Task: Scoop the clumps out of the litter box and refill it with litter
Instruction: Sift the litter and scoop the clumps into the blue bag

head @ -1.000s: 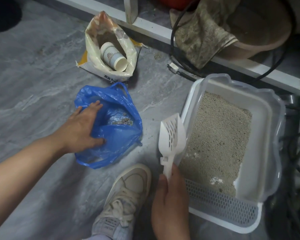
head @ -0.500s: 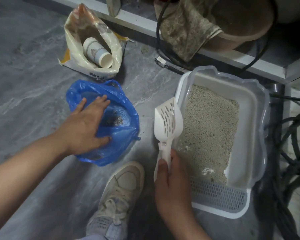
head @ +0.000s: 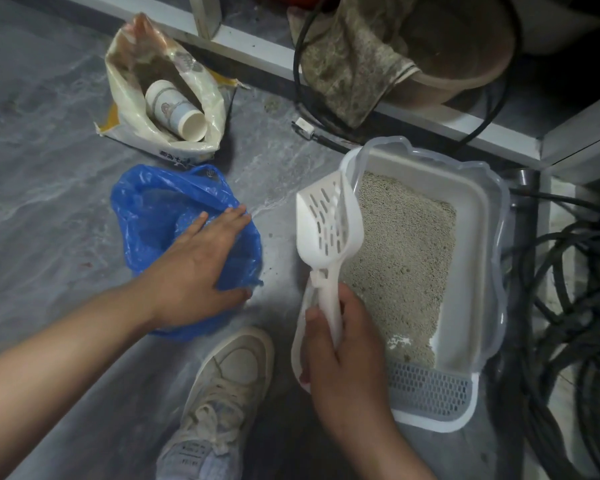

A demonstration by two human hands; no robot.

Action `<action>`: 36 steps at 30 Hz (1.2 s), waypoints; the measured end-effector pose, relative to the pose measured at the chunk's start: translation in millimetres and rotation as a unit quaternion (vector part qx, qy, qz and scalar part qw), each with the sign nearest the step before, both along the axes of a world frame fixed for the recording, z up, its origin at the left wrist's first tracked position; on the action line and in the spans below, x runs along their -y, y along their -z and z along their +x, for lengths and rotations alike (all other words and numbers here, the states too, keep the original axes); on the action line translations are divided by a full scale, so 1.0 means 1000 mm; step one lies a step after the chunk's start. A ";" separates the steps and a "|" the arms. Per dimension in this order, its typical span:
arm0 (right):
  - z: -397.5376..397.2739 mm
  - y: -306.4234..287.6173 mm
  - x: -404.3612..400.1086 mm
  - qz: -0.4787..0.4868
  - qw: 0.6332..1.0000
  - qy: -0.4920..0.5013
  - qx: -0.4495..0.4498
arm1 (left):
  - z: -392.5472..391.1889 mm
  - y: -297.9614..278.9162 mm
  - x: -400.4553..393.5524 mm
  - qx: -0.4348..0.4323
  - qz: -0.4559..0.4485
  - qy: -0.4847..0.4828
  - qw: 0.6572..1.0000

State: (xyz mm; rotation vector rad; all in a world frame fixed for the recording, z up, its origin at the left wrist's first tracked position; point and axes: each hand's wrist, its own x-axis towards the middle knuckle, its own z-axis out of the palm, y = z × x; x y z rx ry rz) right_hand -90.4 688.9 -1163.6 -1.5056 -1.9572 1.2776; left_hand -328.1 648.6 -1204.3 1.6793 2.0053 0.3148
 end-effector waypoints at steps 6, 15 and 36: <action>0.037 -0.019 -0.047 -0.013 0.991 0.132 -0.015 | 0.034 -0.016 -0.025 0.087 0.033 -0.003 0.996; 0.070 0.015 -0.076 -0.162 0.967 0.148 0.127 | 0.077 -0.013 -0.039 0.091 0.047 0.071 0.992; 0.054 0.020 -0.073 0.029 0.949 0.020 0.313 | 0.037 -0.004 -0.007 0.081 0.010 0.039 0.996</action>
